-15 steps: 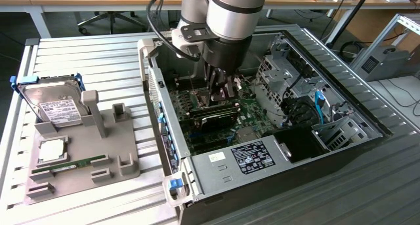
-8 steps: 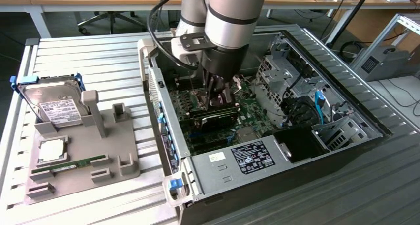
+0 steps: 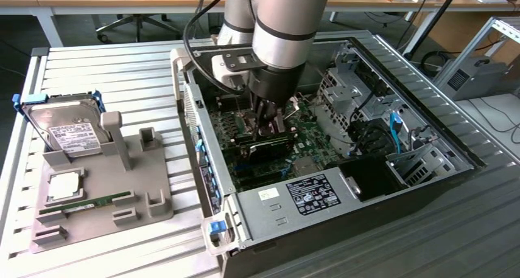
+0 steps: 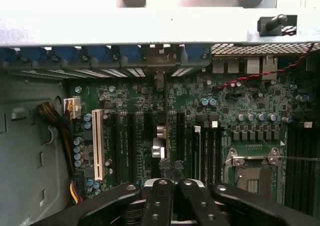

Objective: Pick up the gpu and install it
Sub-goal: 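Press down on the gpu until it lock into place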

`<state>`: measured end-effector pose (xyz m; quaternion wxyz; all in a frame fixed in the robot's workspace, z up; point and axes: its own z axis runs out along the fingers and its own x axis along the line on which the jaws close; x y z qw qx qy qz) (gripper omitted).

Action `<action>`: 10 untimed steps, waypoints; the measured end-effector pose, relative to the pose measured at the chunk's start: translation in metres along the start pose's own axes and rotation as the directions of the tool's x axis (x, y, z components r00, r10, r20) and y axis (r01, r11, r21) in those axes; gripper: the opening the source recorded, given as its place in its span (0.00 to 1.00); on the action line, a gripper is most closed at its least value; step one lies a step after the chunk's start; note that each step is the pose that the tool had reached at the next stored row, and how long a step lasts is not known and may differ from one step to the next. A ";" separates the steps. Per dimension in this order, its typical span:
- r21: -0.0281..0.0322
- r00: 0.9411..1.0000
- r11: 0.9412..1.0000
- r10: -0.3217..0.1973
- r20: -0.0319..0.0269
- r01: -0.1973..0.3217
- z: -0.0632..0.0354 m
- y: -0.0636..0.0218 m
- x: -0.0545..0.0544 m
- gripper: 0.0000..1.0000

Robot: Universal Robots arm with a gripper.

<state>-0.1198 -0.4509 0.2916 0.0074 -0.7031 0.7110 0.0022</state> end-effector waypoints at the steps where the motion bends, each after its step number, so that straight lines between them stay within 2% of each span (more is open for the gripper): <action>1: 0.000 1.000 1.000 0.000 0.000 0.000 0.0000 0.0000 0.000 0.11; 10: 0.000 1.000 1.000 0.000 0.000 0.000 0.0022 0.0000 -0.003 0.11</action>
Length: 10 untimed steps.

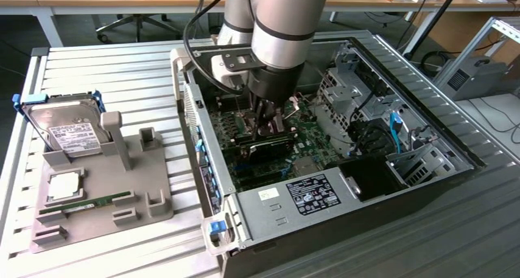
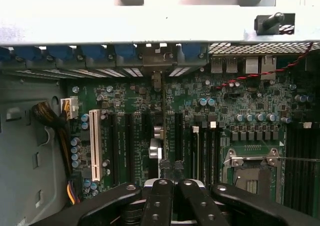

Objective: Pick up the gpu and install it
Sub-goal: 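Press down on the gpu until it lock into place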

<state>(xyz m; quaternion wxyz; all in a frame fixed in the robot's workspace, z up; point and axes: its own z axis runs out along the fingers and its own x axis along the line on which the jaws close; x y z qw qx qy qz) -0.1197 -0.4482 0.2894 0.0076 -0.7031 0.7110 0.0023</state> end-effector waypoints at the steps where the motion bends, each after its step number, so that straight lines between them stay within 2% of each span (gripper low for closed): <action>1: 0.000 1.000 1.000 0.000 0.000 0.000 0.0000 0.0000 0.000 0.11; 10: 0.000 1.000 1.000 0.000 0.000 0.000 0.0021 0.0000 0.000 0.11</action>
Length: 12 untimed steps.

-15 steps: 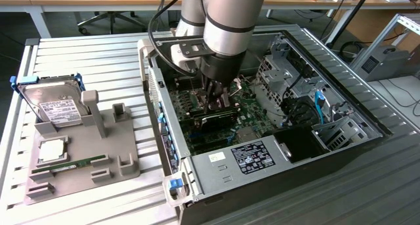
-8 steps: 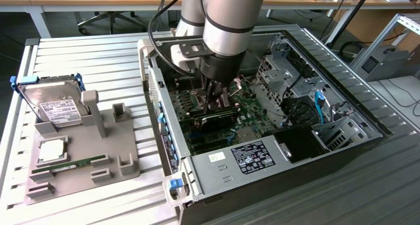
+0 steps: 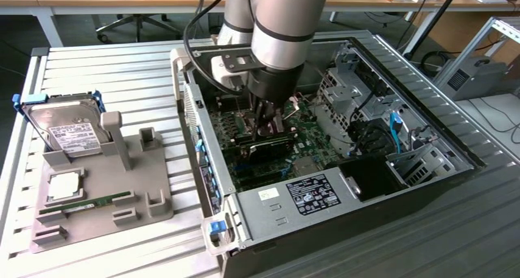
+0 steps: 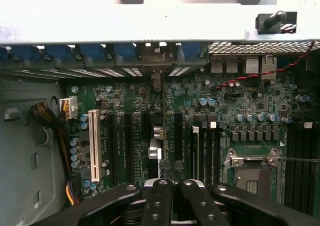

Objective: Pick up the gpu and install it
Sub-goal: 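Press down on the gpu until it lock into place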

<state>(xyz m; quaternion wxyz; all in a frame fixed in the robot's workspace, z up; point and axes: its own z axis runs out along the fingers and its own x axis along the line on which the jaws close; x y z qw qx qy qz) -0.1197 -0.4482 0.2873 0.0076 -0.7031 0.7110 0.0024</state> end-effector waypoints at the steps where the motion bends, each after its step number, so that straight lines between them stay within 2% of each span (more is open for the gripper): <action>1: 0.000 1.000 1.000 0.000 0.000 0.000 0.0018 0.0000 0.000 0.11; 4: 0.000 1.000 1.000 0.000 0.000 0.000 0.0074 0.0000 0.000 0.11; 12: 0.000 1.000 1.000 0.000 0.000 0.000 0.0089 0.0000 0.000 0.11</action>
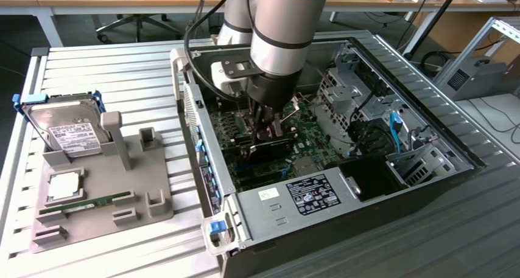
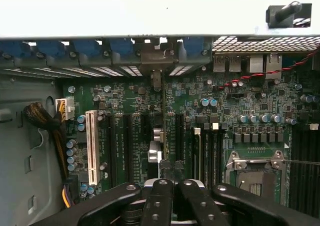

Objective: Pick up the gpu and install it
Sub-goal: 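Press down on the gpu until it lock into place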

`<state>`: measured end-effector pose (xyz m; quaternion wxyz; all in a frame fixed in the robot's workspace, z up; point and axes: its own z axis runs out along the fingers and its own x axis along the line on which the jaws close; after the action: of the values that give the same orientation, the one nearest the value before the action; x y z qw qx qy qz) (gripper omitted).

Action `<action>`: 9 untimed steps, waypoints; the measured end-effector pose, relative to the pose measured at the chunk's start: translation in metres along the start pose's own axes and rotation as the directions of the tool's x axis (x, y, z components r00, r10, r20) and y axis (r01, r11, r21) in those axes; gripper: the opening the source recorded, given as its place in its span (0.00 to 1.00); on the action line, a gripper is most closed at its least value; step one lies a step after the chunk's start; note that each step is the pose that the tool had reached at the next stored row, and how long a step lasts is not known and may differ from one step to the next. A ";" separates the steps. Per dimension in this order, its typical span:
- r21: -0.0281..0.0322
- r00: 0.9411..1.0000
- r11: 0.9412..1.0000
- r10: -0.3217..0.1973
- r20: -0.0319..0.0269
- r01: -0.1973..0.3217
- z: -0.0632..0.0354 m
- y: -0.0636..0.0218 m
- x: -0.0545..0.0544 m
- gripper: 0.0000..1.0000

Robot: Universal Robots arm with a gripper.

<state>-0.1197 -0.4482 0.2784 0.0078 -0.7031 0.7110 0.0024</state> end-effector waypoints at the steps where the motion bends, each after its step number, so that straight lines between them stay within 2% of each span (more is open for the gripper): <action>1: 0.000 1.000 1.000 0.000 0.000 0.000 0.0001 0.0000 0.000 0.11; 9: 0.000 1.000 1.000 0.000 0.000 0.000 0.0011 0.0000 0.000 0.11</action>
<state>-0.1197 -0.4482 0.2773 0.0076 -0.7031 0.7110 0.0023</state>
